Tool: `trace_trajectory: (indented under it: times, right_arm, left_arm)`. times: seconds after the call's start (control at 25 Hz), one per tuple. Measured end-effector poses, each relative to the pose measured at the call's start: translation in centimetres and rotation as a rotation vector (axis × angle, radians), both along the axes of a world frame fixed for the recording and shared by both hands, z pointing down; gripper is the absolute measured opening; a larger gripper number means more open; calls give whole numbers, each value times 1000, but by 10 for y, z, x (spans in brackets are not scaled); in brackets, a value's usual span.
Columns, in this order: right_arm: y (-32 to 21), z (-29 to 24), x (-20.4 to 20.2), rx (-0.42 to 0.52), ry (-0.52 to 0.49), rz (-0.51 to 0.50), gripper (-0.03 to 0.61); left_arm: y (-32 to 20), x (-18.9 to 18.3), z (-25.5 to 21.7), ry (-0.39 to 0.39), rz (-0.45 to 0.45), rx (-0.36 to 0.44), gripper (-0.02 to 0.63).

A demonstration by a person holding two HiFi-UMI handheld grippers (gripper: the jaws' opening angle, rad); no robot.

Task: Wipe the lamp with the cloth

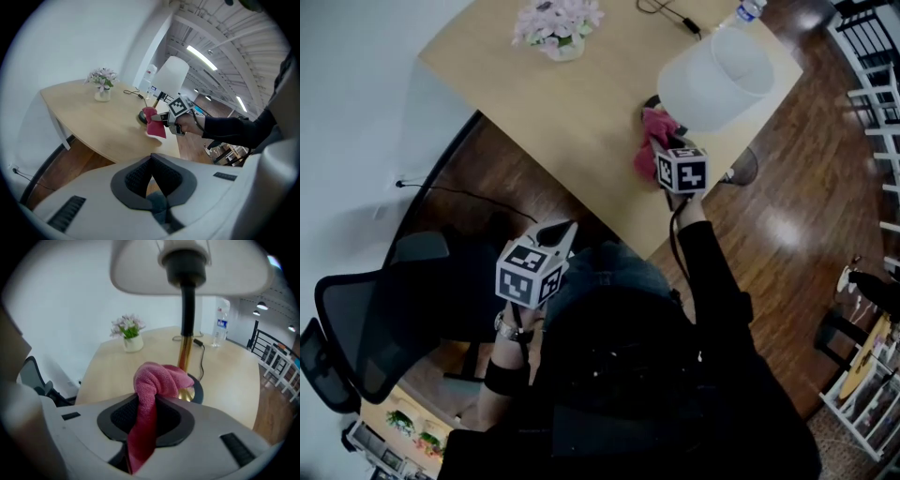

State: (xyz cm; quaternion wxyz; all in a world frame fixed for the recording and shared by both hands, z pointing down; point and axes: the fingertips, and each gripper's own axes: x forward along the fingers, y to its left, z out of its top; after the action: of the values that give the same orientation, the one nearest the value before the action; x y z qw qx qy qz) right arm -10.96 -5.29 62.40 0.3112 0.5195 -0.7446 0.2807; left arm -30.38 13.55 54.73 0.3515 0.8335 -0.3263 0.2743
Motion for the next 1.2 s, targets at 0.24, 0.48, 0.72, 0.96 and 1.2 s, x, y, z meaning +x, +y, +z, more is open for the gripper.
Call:
trace_trajectory:
  times: [0.24, 0.48, 0.72, 0.96, 1.2]
  right_arm:
    - [-20, -66, -3, 365, -67, 121, 95]
    - [-47, -74, 2, 405, -53, 190, 95]
    - [-57, -64, 2, 374, 16, 309, 95]
    - [-71, -47, 5, 340, 81, 458, 95]
    - [-74, -23, 12, 276, 102, 641, 95]
  left_arm:
    - [-20, 21, -12, -63, 51, 28, -8]
    - [-46, 43, -9, -82, 128, 43, -8]
    - [-82, 45, 4, -38, 288, 18, -8]
    - [-139, 25, 7, -23, 478, 20, -8]
    - [-177, 0, 14, -27, 640, 20, -8]
